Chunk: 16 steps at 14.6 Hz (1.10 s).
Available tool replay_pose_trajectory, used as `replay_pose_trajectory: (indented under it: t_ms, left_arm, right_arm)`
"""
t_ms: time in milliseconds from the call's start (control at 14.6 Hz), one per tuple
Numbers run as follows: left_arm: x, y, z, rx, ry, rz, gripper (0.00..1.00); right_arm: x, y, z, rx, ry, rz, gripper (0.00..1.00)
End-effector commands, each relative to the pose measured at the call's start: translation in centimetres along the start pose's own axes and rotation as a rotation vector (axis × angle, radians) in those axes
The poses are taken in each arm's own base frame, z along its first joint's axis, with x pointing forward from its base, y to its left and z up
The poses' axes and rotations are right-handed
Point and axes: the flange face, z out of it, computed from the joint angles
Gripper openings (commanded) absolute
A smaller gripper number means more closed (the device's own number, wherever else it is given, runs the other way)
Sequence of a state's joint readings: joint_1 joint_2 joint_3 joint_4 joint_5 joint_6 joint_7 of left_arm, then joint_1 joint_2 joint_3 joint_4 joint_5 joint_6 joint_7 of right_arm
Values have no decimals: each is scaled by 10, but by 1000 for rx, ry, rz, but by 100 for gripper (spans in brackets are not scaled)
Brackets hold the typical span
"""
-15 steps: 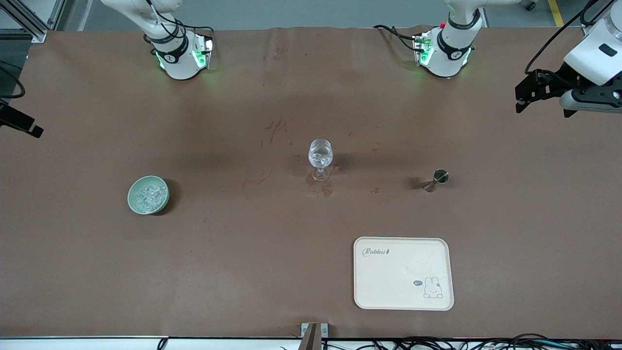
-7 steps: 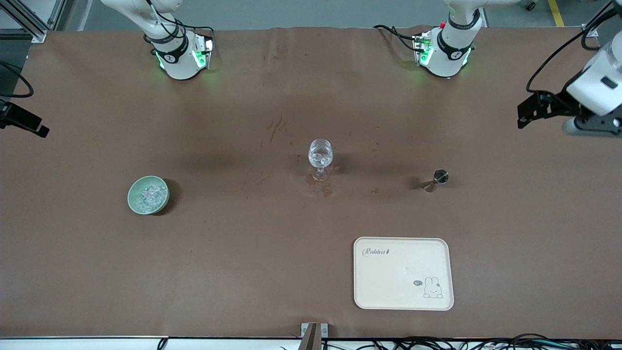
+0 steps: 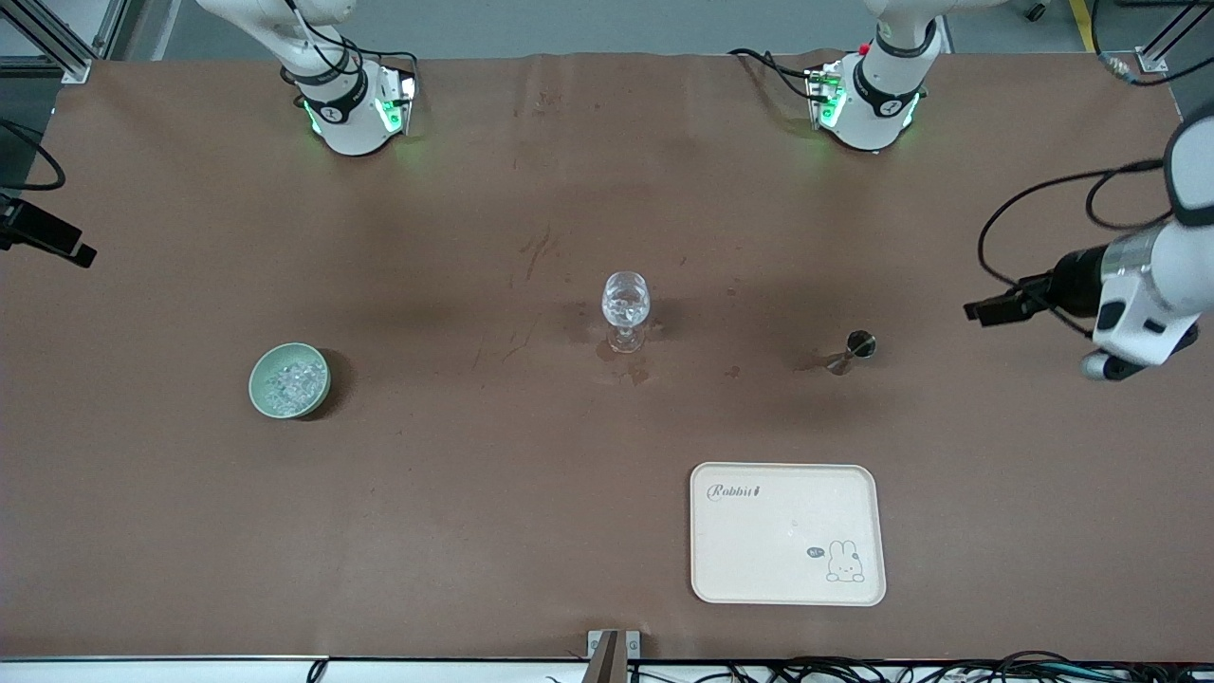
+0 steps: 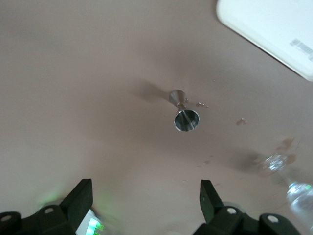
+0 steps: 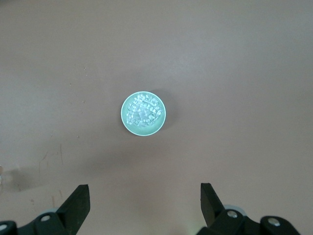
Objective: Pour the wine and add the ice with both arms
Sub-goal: 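Reach the left gripper to the jigger while the right gripper reaches the bowl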
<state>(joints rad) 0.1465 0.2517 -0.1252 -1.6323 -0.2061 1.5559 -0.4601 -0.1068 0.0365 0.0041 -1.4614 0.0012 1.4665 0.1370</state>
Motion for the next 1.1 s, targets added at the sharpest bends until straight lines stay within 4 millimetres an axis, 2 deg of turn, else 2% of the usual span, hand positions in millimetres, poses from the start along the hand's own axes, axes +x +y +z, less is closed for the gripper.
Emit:
replay_pose_trajectory:
  t_ms: [0, 69, 137, 275, 549, 686, 961, 1029]
  left_arm:
    - [37, 0, 39, -63, -98, -118, 95]
    - [61, -15, 63, -103, -161, -169, 93]
    - [78, -22, 85, -142, -214, -201, 93]
    - [100, -27, 120, -180, -267, -246, 91]
    - [126, -31, 160, -240, -336, -455, 89]
    - [135, -36, 181, -253, -363, -483, 88]
    - [141, -30, 222, -296, -465, -531, 84]
    - [142, -30, 227, -296, -473, -535, 83]
  right_arm:
    - [2, -3, 24, -10, -30, -3, 100]
    - [7, -5, 45, -11, -33, -5, 100]
    - [13, -7, 69, -9, -20, -8, 100]
    - [20, -7, 113, -6, 0, -7, 100]
    - [36, -21, 208, -3, 0, -30, 100]
    - [36, -25, 258, 1, 24, -36, 100]
    - [30, -31, 343, 10, 66, -50, 100]
    - [27, -31, 358, 12, 81, -53, 100]
